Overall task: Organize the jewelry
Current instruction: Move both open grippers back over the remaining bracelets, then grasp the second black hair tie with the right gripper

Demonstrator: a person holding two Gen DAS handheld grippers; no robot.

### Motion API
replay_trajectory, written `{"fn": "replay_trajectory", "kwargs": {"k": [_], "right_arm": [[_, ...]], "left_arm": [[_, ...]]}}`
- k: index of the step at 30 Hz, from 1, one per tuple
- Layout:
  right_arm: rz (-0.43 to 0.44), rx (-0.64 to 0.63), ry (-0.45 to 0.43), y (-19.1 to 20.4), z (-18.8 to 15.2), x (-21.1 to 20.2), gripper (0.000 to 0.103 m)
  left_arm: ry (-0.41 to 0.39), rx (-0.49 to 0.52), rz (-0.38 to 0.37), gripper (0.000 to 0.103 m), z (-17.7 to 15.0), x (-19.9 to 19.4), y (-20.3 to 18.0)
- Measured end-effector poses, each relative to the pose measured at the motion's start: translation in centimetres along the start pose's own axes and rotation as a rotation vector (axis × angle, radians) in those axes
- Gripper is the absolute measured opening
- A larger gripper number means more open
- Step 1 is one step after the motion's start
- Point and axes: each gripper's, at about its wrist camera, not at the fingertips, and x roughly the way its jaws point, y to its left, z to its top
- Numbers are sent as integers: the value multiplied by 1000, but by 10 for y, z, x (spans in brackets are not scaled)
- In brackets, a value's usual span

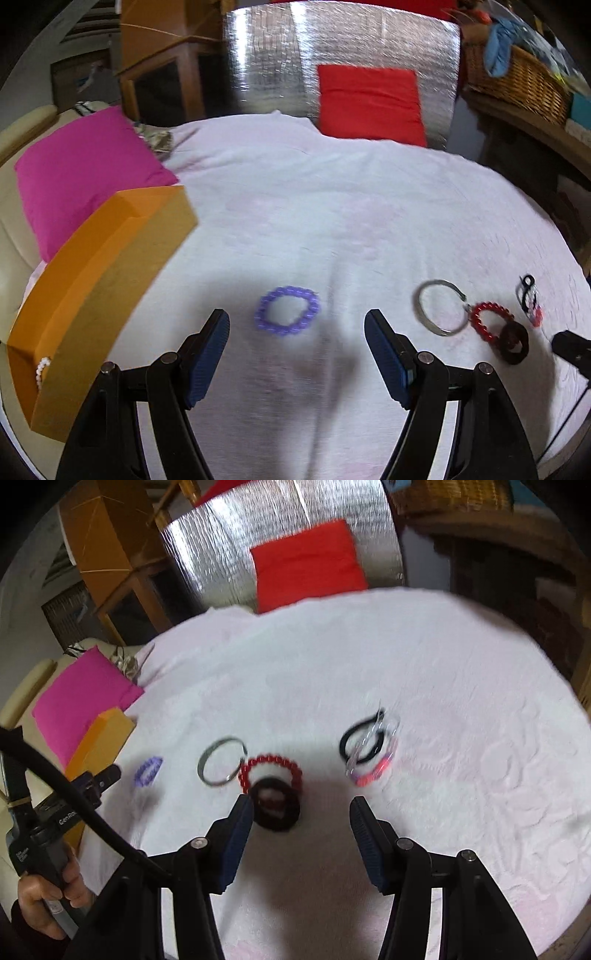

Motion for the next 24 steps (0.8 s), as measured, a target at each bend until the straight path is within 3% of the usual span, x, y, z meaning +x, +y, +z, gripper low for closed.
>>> {"fn": "replay_trajectory", "kwargs": {"k": [7,9,11,14,18,24], "right_arm": [[4,6,38,0,-1,30,35],[12,3,49,2,0,39,34],[-10,-27,60,7,-1,50,21],[9,-49,48,9,-3,51,12],[-20,-80,21,7,-7,42,11],[-16,36,-17,-32,-5,21,11]], "left_arm": [[26,55,-34,76,-1,7,-28],[29,69,-42,76,-1,9,-33],[32,83,-52,76,-1,11,-38],[33,92,-78,76,0,12,-43],[27,92,-140,76,2,11,-51],[48,123,-269,76,0,13,-78]]}}
